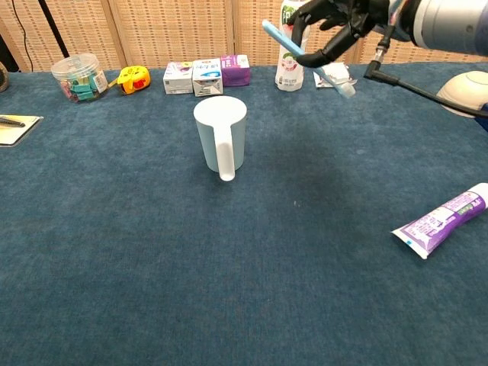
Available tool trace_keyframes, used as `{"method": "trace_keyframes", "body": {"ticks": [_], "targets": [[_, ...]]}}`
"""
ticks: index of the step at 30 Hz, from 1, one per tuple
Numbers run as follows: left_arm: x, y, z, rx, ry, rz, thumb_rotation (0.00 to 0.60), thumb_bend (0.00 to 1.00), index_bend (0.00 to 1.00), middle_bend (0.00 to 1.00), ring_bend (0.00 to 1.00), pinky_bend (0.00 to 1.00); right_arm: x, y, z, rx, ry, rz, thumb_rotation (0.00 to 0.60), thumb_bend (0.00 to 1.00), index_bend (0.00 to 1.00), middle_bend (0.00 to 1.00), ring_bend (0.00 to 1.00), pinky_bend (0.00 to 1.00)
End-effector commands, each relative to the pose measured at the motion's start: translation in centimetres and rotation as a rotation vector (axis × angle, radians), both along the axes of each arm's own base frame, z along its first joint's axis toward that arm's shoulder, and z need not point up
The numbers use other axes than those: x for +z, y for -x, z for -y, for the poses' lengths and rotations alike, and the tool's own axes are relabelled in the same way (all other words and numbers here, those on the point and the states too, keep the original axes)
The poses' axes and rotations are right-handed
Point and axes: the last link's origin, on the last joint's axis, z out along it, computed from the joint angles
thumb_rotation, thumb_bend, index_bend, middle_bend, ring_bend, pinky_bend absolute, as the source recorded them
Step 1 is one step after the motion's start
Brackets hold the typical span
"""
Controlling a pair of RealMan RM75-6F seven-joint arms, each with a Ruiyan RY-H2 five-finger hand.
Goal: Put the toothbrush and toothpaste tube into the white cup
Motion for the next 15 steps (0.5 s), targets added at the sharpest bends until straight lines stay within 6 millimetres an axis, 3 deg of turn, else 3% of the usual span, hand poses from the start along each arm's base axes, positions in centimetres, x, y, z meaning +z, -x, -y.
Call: {"method": "trace_keyframes", "body": {"ticks": [1,10,15], "targets": [[0.0,0.0,-0.1,0.001,0.003,-0.001,0.600,0.24,0.00,0.00,0.00,0.00,0.0,-3.0,0.4,-0.006,-0.037,0.084,0.600,0.42,0.55,0.11,0.00,0.00],[-0.3,0.0,-0.2,0.000,0.018,-0.012,0.600,0.24,0.00,0.00,0.00,0.00,-1.3,-8.0,0.7,-0.024,-0.096,0.164,0.600,0.42,0.54,0.11,0.00,0.00],[-0.3,0.0,-0.2,0.000,0.021,-0.011,0.600,0.24,0.00,0.00,0.00,0.00,-2.0,-9.5,0.8,-0.031,-0.094,0.181,0.600,0.43,0.54,0.11,0.00,0.00]]}}
